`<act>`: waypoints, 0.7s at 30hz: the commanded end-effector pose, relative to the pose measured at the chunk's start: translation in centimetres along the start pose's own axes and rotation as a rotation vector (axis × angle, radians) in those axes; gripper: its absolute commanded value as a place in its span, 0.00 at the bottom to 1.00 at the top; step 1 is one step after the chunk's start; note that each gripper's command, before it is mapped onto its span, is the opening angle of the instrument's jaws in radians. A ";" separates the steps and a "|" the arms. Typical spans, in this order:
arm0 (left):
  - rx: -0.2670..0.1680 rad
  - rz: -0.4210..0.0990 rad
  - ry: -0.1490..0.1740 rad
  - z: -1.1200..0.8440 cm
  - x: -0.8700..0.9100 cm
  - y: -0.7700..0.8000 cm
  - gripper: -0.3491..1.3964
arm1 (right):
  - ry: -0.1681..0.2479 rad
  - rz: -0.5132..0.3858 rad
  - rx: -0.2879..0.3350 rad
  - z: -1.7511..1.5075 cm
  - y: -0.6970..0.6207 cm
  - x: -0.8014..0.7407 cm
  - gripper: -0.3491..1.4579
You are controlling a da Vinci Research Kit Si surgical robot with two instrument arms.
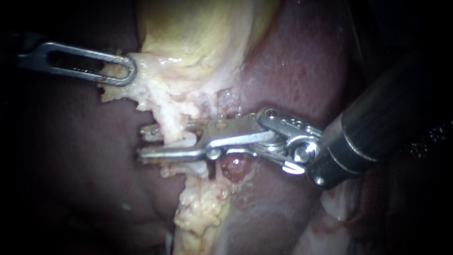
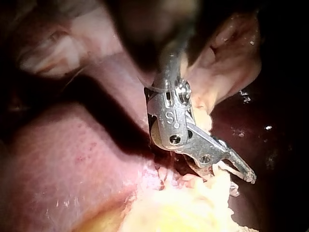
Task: Clipping third clip left tube
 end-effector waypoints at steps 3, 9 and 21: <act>0.000 0.000 0.000 0.00 0.00 0.00 0.00 | 0.000 0.045 0.001 -0.01 -0.01 -0.01 0.03; 0.000 0.000 0.000 0.00 0.00 0.00 0.00 | 0.002 0.086 0.002 -0.03 -0.03 -0.02 0.00; 0.001 0.000 0.001 0.01 0.00 0.00 0.00 | -0.012 0.092 0.000 -0.03 -0.03 -0.02 0.00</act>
